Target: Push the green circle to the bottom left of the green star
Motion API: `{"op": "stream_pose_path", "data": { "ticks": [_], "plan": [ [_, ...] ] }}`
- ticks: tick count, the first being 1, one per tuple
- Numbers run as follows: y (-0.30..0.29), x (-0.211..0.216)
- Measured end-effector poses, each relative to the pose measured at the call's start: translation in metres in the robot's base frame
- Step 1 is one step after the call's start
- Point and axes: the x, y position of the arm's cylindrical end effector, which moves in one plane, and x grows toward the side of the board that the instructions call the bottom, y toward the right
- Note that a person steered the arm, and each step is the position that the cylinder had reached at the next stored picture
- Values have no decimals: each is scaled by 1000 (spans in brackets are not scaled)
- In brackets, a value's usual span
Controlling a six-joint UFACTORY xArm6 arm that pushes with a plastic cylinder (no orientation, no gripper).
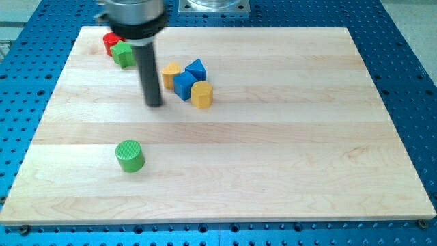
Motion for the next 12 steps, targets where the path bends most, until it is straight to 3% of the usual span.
{"op": "stream_pose_path", "data": {
  "ticks": [1, 2, 3, 4, 5, 6, 7, 8, 9, 11, 12],
  "plan": [
    [3, -35],
    [44, -50],
    [81, -40],
    [47, -35],
    [6, -5],
    [23, 90],
    [72, 122],
    [72, 164],
    [22, 163],
    [15, 48],
    [21, 94]
  ]
}}
